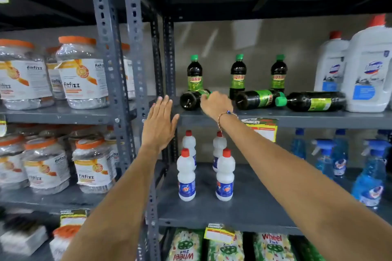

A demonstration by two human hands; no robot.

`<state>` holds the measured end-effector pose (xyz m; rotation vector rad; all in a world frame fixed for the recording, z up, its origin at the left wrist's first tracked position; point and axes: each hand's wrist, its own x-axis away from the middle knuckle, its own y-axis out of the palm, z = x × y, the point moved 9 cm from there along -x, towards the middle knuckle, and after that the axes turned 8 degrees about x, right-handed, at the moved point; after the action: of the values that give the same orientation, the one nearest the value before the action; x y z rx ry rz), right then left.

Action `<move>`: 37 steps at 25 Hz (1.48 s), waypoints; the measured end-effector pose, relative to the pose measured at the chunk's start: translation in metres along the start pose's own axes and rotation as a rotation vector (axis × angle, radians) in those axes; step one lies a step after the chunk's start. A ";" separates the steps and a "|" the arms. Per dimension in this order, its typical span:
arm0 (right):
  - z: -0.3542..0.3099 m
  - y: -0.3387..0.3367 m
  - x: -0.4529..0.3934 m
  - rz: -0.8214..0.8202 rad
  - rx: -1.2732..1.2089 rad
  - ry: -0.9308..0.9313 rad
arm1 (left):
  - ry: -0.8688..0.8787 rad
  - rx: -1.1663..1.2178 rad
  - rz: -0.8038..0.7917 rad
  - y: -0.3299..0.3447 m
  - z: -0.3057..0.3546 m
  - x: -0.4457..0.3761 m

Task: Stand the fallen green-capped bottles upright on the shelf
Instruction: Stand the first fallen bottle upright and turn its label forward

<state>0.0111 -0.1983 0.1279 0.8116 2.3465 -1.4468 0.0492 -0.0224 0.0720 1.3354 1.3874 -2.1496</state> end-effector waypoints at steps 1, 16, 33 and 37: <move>0.000 0.005 -0.009 -0.038 -0.011 0.048 | 0.004 0.028 0.013 0.005 0.000 0.000; -0.019 0.027 -0.050 -0.443 0.050 0.240 | 0.220 -0.096 0.345 0.008 -0.002 0.009; -0.053 0.037 -0.027 -0.666 0.199 0.139 | 0.193 -0.085 0.343 0.006 -0.003 0.009; -0.063 0.038 -0.014 -0.727 0.363 0.069 | 0.184 -0.084 0.340 0.005 -0.004 0.009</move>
<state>0.0492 -0.1344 0.1360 0.0386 2.6026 -2.1927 0.0497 -0.0194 0.0617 1.6350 1.1926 -1.7679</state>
